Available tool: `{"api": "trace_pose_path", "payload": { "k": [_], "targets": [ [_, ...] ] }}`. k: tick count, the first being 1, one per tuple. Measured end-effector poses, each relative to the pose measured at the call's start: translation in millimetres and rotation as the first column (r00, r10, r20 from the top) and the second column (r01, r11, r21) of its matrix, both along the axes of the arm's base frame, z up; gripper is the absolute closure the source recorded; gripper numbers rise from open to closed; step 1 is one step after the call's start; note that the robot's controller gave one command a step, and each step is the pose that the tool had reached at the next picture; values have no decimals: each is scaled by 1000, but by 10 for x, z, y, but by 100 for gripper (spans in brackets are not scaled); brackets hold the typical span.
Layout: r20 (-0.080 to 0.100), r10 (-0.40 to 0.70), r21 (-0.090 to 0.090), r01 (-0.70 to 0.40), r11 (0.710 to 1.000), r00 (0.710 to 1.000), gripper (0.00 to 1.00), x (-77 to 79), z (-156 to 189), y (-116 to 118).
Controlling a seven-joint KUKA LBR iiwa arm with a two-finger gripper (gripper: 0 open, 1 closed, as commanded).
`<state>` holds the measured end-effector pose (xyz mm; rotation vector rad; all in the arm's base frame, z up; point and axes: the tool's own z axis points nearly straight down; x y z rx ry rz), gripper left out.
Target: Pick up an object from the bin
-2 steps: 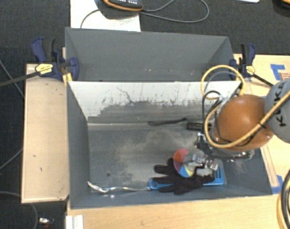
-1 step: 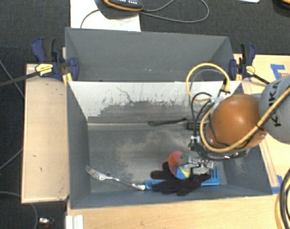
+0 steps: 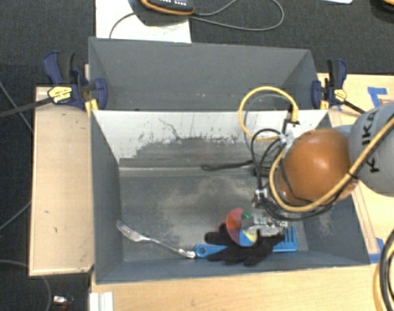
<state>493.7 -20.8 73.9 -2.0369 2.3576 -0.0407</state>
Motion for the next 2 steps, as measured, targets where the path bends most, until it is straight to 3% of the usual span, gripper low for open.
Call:
{"api": "trace_pose_path", "payload": {
  "k": [1,2],
  "targets": [
    [-3,321,-13,-321,947,947,100,-96,20,137],
    [-1,480,-16,-480,877,877,100,-123,21,103]
  ]
}}
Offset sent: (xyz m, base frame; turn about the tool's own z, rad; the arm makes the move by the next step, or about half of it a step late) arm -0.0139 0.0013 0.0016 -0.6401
